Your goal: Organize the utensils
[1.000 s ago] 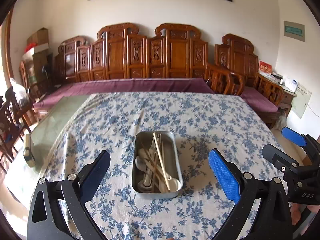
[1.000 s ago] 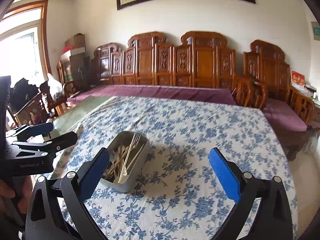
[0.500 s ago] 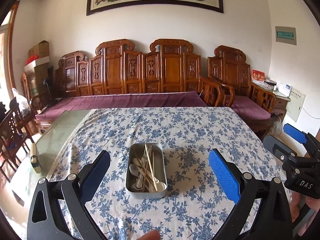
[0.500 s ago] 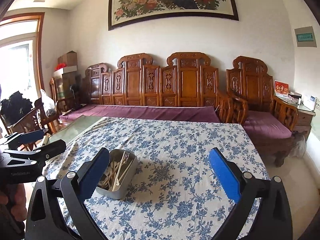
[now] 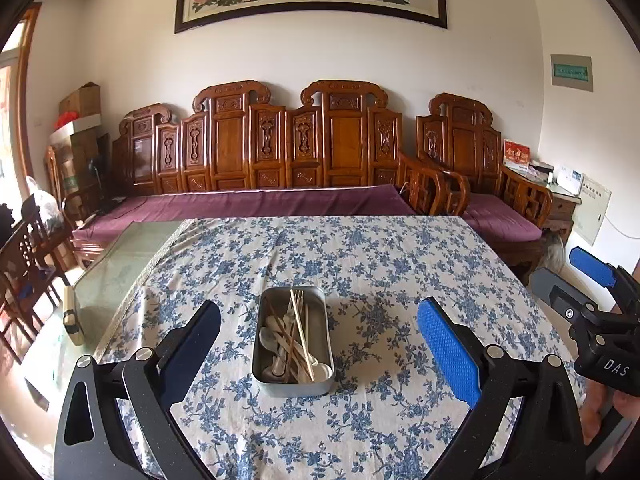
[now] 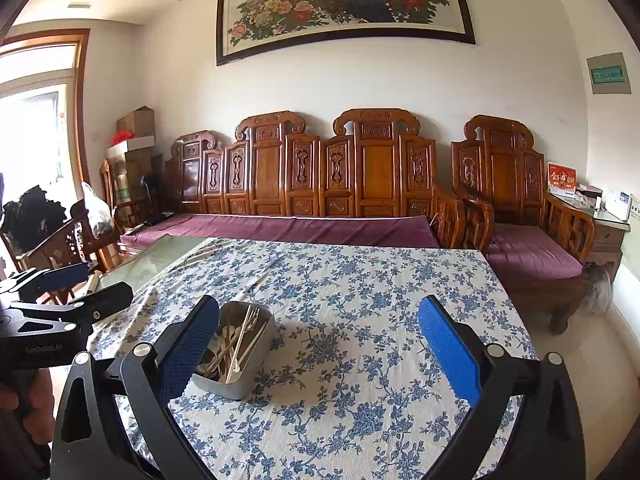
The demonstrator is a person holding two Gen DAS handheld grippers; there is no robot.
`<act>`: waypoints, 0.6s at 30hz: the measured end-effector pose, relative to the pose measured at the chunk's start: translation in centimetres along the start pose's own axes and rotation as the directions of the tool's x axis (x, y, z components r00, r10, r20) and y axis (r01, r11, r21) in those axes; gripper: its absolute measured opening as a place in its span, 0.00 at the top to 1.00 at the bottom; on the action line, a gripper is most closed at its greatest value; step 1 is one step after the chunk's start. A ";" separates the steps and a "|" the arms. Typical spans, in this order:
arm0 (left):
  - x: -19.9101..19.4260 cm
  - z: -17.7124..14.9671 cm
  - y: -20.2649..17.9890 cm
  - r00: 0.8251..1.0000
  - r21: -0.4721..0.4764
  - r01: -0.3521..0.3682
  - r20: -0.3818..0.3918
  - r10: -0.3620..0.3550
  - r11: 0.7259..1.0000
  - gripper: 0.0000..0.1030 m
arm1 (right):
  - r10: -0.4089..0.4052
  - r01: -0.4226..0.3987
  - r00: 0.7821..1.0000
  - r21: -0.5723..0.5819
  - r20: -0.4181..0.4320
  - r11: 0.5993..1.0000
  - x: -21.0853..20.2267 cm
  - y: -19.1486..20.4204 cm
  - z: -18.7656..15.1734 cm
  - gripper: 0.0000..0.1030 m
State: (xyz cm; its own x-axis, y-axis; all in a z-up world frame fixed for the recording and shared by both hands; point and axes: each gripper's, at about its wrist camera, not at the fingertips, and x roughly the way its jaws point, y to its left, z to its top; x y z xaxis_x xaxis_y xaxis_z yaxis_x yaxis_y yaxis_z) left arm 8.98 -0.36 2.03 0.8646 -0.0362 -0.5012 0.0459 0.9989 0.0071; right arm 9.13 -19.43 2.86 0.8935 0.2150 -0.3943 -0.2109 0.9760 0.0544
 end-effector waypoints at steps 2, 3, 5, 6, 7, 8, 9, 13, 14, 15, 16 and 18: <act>0.0 0.0 0.0 1.000 -0.002 0.000 0.001 0.000 1.000 0.08 | 0.001 -0.001 1.000 -0.002 0.001 1.000 -0.1 -0.1 0.0 0.03; 0.0 0.0 0.0 1.000 0.000 0.000 0.001 0.000 1.000 0.08 | 0.000 0.000 1.000 -0.002 0.001 1.000 -0.1 0.0 0.0 0.03; -0.1 0.0 0.0 1.000 0.000 0.001 0.001 -0.001 1.000 0.08 | 0.001 -0.001 1.000 -0.001 0.002 1.000 -0.1 -0.1 0.0 0.03; 0.0 0.0 0.1 1.000 -0.001 0.003 0.000 -0.003 1.000 0.08 | 0.002 -0.002 1.000 0.000 0.002 1.000 -0.1 0.0 0.1 0.03; 0.0 0.1 0.0 1.000 -0.001 0.004 0.000 -0.004 1.000 0.08 | 0.002 -0.002 1.000 0.001 0.002 1.000 -0.1 -0.1 0.1 0.03; 0.0 0.1 0.0 1.000 -0.001 0.003 0.000 -0.003 1.000 0.08 | 0.002 -0.002 1.000 0.000 0.002 1.000 -0.2 0.0 0.1 0.03; 0.0 0.1 0.0 1.000 -0.001 0.002 0.000 -0.002 1.000 0.08 | 0.002 -0.002 1.000 0.000 0.002 1.000 -0.2 0.0 0.1 0.03; 0.0 0.1 0.0 1.000 -0.001 0.003 0.000 -0.003 1.000 0.08 | 0.001 -0.001 1.000 -0.003 0.004 1.000 -0.3 0.0 0.1 0.03; 0.0 0.1 0.0 1.000 -0.001 0.004 0.000 -0.004 1.000 0.08 | 0.000 0.000 1.000 -0.003 0.004 1.000 -0.3 -0.1 0.1 0.03; 0.0 0.1 0.0 1.000 -0.002 0.003 0.001 -0.003 1.000 0.08 | 0.000 0.000 1.000 -0.001 0.004 1.000 -0.3 0.0 0.1 0.03; 0.0 0.1 0.0 1.000 -0.002 0.003 0.000 -0.003 1.000 0.08 | 0.001 -0.001 1.000 -0.001 0.004 1.000 -0.3 0.0 0.1 0.03; -0.1 0.1 0.0 1.000 -0.003 0.003 0.002 -0.003 1.000 0.08 | -0.001 0.001 1.000 -0.002 0.005 1.000 -0.3 0.0 0.1 0.03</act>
State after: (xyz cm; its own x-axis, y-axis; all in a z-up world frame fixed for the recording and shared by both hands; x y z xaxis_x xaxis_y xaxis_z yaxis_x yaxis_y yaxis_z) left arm 8.91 -0.34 2.16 0.8657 -0.0389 -0.4991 0.0466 0.9989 0.0030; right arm 8.93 -19.50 3.08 0.8957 0.2141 -0.3896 -0.2108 0.9761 0.0518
